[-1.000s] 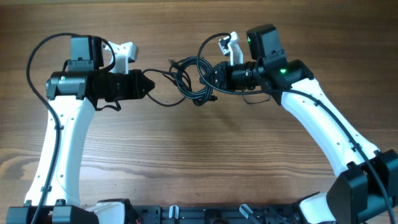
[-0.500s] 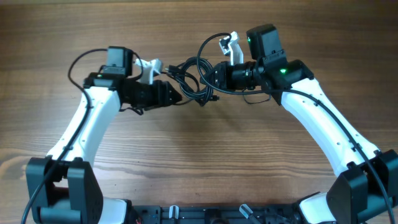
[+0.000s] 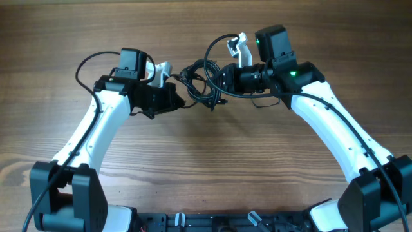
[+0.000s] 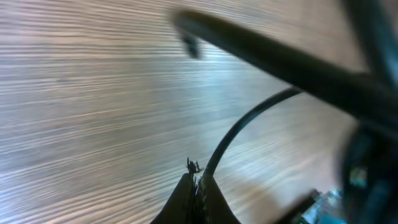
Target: Untangle cables
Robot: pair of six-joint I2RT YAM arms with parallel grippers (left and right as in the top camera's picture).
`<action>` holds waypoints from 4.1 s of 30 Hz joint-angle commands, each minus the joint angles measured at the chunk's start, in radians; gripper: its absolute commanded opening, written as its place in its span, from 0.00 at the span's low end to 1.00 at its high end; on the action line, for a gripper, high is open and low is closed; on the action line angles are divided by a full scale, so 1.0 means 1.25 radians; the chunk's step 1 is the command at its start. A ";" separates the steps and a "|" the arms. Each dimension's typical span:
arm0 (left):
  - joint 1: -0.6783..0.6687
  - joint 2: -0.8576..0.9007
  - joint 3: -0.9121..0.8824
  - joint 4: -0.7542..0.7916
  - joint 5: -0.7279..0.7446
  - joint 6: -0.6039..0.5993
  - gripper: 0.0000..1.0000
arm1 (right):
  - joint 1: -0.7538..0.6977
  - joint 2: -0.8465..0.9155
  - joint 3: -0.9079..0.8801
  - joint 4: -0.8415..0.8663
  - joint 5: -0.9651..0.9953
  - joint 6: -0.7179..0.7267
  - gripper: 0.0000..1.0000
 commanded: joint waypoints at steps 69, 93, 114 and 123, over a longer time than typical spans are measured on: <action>0.063 -0.013 0.094 0.092 0.089 0.138 1.00 | 0.031 0.000 0.004 -0.124 -0.116 -0.311 0.04; 0.063 -0.011 0.094 0.061 0.468 0.447 1.00 | 0.031 0.001 0.004 -0.161 -0.175 -0.359 0.04; 0.008 -0.008 0.094 -0.023 0.222 0.456 0.42 | 0.031 0.001 0.004 -0.125 -0.233 -0.336 0.04; 0.008 -0.008 0.094 -0.056 0.271 0.461 0.53 | 0.031 0.001 0.004 -0.028 -0.279 -0.273 0.04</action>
